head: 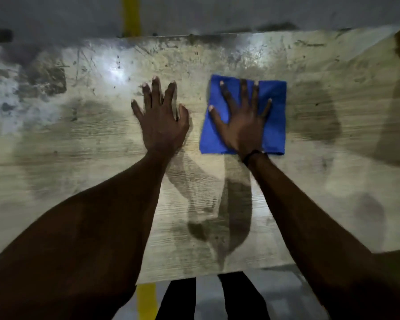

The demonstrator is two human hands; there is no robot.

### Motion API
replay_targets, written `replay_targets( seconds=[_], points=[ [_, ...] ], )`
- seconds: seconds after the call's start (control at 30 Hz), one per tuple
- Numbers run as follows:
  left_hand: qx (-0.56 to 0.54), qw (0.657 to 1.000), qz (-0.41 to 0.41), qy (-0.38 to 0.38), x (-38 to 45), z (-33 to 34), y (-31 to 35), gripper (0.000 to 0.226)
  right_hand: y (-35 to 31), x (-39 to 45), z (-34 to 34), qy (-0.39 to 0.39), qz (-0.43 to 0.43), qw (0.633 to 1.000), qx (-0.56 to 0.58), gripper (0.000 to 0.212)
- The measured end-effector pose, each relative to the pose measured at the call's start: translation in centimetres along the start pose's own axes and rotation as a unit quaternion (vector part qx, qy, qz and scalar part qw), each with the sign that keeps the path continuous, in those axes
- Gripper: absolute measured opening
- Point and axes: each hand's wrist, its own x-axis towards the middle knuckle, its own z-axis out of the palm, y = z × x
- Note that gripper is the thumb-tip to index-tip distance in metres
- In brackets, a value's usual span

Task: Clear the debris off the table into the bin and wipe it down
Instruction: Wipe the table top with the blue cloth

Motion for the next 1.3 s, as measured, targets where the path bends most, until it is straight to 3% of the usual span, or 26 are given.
replay_targets(
  seconds=[0.13, 0.23, 0.33, 0.47, 0.67, 0.77, 0.87, 0.93, 1.03, 1.17, 1.3],
  points=[
    [0.003, 1.0, 0.0, -0.015, 0.0, -0.2, 0.0, 0.066, 0.4, -10.9, -2.0, -0.049, -0.086, 0.995, 0.021, 0.072],
    [-0.005, 1.0, 0.007, -0.021, -0.7, -0.4, -0.2, 0.063, 4.5, -15.7, -2.9, -0.053, -0.053, 0.997, 0.027, 0.07],
    [0.012, 0.999, 0.019, -0.023, -3.8, -0.3, -0.2, 0.062, 7.6, -12.7, -2.9, -0.025, 0.0, 1.0, 0.009, 0.07],
    [0.034, 0.999, 0.026, 0.001, -10.9, 0.2, 0.0, 0.06, 5.8, -7.9, -1.7, -0.01, 0.038, 0.999, 0.026, 0.071],
    [0.057, 0.998, 0.018, 0.017, -19.5, 0.6, 1.0, 0.059, 5.2, -20.0, -3.0, -0.026, -0.121, 0.991, 0.045, 0.07],
    [0.036, 0.999, -0.005, 0.02, -22.2, 0.7, 2.3, 0.059, 11.6, -24.6, -4.3, -0.033, -0.079, 0.996, 0.02, 0.069],
    [0.022, 1.0, -0.019, 0.009, -25.1, 1.2, 5.0, 0.06, 18.5, -22.8, -5.4, -0.027, -0.004, 1.0, 0.007, 0.07],
    [0.025, 1.0, 0.015, -0.007, -26.5, 2.0, 7.2, 0.059, 19.9, -20.3, -5.3, -0.017, 0.048, 0.998, 0.028, 0.07],
    [0.018, 0.996, 0.084, -0.025, -25.6, 3.7, 10.3, 0.06, 17.6, -19.0, -4.0, 0.018, 0.052, 0.998, 0.02, 0.069],
    [0.012, 0.997, 0.071, -0.029, -20.3, 4.5, 11.8, 0.063, 16.9, -23.3, -4.6, 0.002, -0.086, 0.996, 0.012, 0.068],
    [0.015, 0.999, 0.046, -0.02, -19.4, 4.5, 12.1, 0.062, 23.4, -23.8, -5.8, -0.025, -0.009, 1.0, -0.004, 0.071]
  ],
)
